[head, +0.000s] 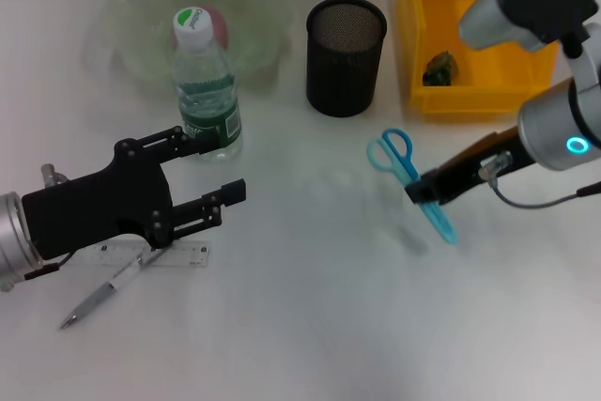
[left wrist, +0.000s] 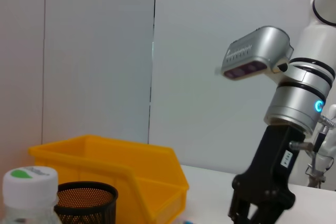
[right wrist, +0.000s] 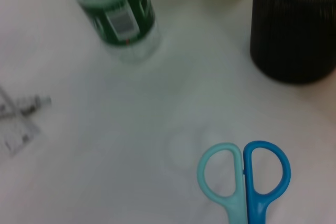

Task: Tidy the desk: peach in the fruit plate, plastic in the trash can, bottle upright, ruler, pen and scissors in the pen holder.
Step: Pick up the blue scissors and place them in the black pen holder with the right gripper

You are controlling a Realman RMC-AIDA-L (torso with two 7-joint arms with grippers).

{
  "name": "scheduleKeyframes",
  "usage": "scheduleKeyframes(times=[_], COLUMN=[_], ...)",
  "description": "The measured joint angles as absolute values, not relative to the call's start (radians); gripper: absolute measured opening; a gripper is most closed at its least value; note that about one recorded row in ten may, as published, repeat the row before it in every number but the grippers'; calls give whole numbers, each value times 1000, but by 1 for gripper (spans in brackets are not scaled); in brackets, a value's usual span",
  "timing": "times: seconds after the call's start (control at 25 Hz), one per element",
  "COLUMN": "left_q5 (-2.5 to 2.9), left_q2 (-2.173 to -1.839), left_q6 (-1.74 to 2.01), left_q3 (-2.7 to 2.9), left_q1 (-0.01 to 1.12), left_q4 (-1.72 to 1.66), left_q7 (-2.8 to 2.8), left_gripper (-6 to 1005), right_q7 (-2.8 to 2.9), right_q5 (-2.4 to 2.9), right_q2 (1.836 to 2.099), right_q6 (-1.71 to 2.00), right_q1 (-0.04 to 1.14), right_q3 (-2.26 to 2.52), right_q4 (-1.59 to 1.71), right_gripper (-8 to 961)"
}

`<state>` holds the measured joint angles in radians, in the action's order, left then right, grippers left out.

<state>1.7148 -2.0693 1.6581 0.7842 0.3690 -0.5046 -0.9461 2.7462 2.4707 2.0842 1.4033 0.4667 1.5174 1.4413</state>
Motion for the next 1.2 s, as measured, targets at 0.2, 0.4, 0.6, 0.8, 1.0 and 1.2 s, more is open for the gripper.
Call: scheduleKeyframes(times=[0.2,0.4,0.6,0.8,1.0,1.2], left_q5=[1715,1713,1710,1706,1706,1705], left_q2=[-2069,-2069,-2069,-2069,-2069,-2069], left_q6=[1662,1664,1664,1660,1658,1657], left_q3=[768,757,757,756,756,756], left_q1=[365,362,359,357,357,357], left_q4=[-502,-493,-492,-492,-492,-492], left_q7=[-946,-946,-946,-945,-935,-934], left_gripper=[685,685,685,685,685,685], right_q7=[2666,2535,2417,2334,2240,2094], right_q5=[2389,2229,2102,2051,1976,1831], right_q2=[2085,2085,2085,2086,2086,2088], right_q6=[1329,1274,1222,1155,1088,1031], right_q1=[428,389,360,345,336,328], right_q3=[1469,1413,1386,1376,1382,1383], right_q4=[1447,1449,1449,1435,1409,1375], right_gripper=[207,207,207,207,207,206])
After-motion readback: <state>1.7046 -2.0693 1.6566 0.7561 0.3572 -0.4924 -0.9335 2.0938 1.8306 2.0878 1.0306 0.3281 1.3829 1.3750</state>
